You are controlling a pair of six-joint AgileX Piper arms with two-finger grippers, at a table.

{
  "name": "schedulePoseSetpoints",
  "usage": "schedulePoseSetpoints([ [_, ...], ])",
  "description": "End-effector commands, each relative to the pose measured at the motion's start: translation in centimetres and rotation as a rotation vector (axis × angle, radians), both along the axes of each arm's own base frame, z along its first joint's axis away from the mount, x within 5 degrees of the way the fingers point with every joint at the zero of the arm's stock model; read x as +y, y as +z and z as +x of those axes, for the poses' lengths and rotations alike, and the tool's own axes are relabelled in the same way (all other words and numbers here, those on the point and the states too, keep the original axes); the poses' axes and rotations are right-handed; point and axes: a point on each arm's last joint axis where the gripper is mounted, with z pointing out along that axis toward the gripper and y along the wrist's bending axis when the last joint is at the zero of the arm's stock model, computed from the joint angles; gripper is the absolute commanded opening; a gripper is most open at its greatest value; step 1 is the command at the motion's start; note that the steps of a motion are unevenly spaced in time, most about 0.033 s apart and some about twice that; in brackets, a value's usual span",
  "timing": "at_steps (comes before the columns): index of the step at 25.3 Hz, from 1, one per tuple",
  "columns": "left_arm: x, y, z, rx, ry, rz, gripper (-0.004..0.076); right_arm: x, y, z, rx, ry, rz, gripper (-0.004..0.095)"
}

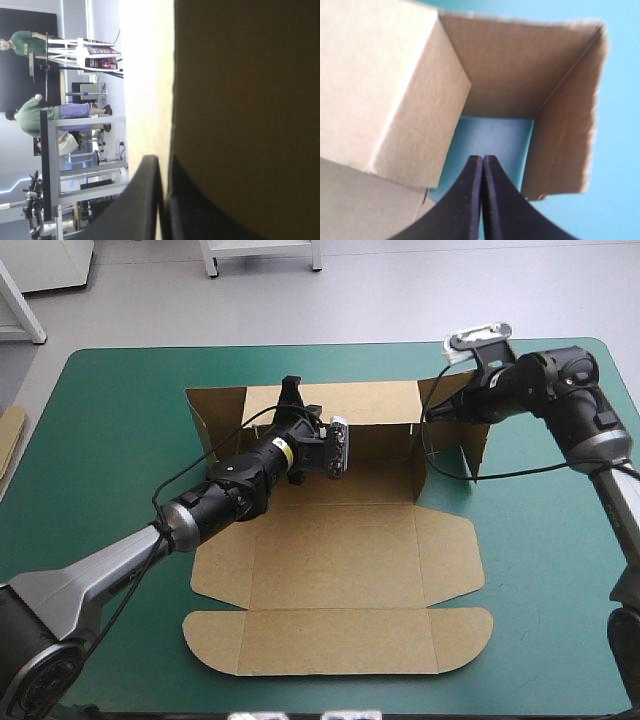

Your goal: Fold the box

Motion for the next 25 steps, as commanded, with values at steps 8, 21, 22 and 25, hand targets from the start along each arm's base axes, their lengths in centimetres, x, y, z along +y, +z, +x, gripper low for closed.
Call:
schedulePoseSetpoints([
  [8,0.4,2.0,-0.2,-0.049,0.018,-0.029,-0.0009,-1.1,7.5,4.5,-0.394,-0.089,0.029,-0.0019],
  [21,1.0,2.0,0.0,-0.048,0.077,-0.007,-0.0009,-0.3,1.8,13.0,-0.262,-0.092,0.067,-0.0019],
  [22,1.0,2.0,0.0,-0.048,0.077,-0.007,-0.0009,-0.2,1.5,13.0,-0.248,-0.091,0.07,-0.0019],
  [25,1.0,2.0,0.0,-0.048,0.077,-0.007,-0.0009,-0.2,0.7,13.0,-0.183,-0.081,0.054,-0.0019],
])
